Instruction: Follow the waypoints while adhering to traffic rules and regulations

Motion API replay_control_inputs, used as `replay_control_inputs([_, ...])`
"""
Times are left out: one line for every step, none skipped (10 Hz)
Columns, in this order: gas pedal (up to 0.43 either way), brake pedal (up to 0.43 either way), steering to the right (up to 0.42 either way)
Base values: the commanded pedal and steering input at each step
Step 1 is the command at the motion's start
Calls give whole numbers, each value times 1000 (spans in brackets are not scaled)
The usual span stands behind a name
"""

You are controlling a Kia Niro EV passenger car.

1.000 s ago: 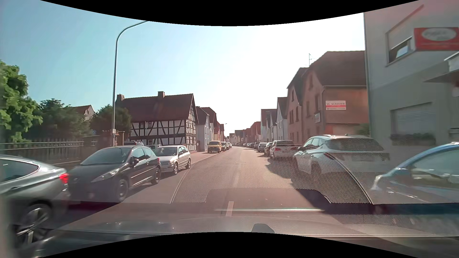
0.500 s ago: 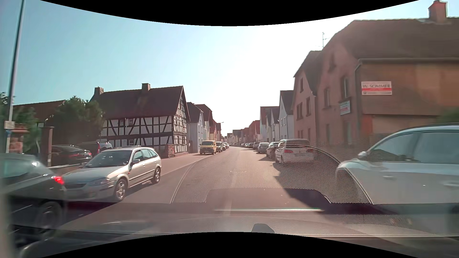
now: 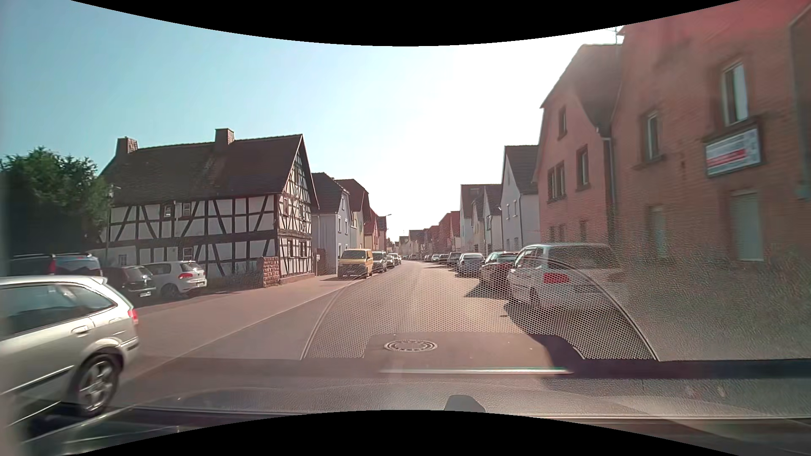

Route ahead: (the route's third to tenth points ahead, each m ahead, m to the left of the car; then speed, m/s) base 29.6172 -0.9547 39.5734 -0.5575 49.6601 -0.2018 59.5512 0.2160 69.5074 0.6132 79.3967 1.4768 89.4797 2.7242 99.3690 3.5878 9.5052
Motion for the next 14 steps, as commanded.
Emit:
replay_control_inputs([39, 0, -2])
replay_control_inputs([39, 0, -1])
replay_control_inputs([39, 0, -1])
replay_control_inputs([39, 0, -2])
replay_control_inputs([39, 0, -2])
replay_control_inputs([28, 0, -2])
replay_control_inputs([28, 0, -2])
replay_control_inputs([28, 0, -6])
replay_control_inputs([28, 0, -11])
replay_control_inputs([28, 0, -14])
replay_control_inputs([28, 0, -14])
replay_control_inputs([28, 0, -14])
replay_control_inputs([28, 0, -14])
replay_control_inputs([28, 0, -14])
